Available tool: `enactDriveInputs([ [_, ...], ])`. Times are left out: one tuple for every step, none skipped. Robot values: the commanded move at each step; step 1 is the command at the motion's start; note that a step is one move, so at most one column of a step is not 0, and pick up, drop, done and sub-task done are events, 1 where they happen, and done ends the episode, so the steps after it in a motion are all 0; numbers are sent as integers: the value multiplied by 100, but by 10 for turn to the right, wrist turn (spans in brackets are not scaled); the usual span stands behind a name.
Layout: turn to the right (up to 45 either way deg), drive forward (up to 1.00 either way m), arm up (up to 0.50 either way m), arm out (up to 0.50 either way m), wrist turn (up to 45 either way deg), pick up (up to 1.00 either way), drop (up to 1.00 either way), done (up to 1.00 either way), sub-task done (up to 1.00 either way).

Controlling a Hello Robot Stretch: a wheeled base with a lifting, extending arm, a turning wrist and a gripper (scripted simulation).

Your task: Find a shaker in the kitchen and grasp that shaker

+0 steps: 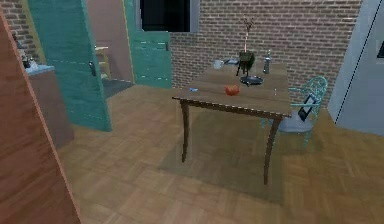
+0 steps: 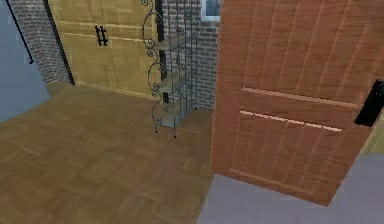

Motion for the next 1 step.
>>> enactDriveInputs([
  [450, 0, 0, 0, 0, 0, 0, 0, 0],
])
